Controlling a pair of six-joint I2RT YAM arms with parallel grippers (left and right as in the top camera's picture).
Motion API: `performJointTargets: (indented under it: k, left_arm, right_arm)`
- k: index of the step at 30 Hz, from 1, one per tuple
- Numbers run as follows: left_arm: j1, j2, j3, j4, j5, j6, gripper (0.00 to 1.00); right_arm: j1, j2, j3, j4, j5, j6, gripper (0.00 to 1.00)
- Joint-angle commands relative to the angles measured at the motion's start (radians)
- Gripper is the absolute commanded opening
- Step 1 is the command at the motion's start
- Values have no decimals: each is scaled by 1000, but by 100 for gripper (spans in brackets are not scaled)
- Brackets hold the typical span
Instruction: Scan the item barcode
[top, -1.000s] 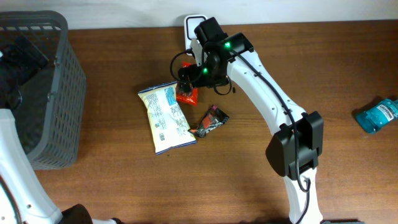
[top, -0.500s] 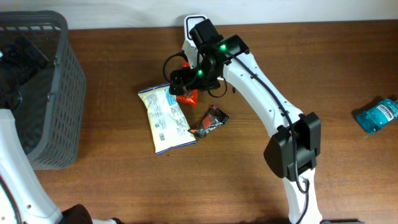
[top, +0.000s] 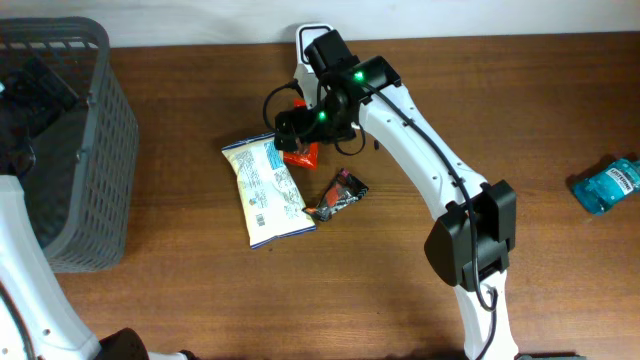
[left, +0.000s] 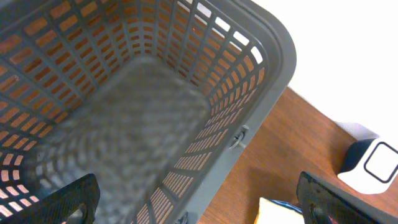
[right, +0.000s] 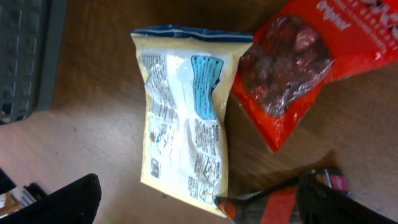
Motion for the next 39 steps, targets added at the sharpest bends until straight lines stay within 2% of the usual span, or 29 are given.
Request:
performJointTargets:
  k: [1, 4, 19, 32, 39]
  left_arm:
    - [3, 2, 12, 2, -3, -10, 99]
    - [3, 2, 12, 2, -3, -10, 99]
    - [3, 2, 12, 2, -3, -10, 99]
    - [3, 2, 12, 2, -3, -10, 99]
    - [3, 2, 12, 2, -3, -10, 99]
  right_arm:
    - [4, 0, 1, 14, 23, 6, 98]
    - [5, 0, 1, 30, 19, 82, 99]
    - [5, 0, 1, -38, 20, 83, 99]
    - [1, 0, 1, 80, 24, 80, 99]
    - [-134, 0, 2, 89, 23, 143, 99]
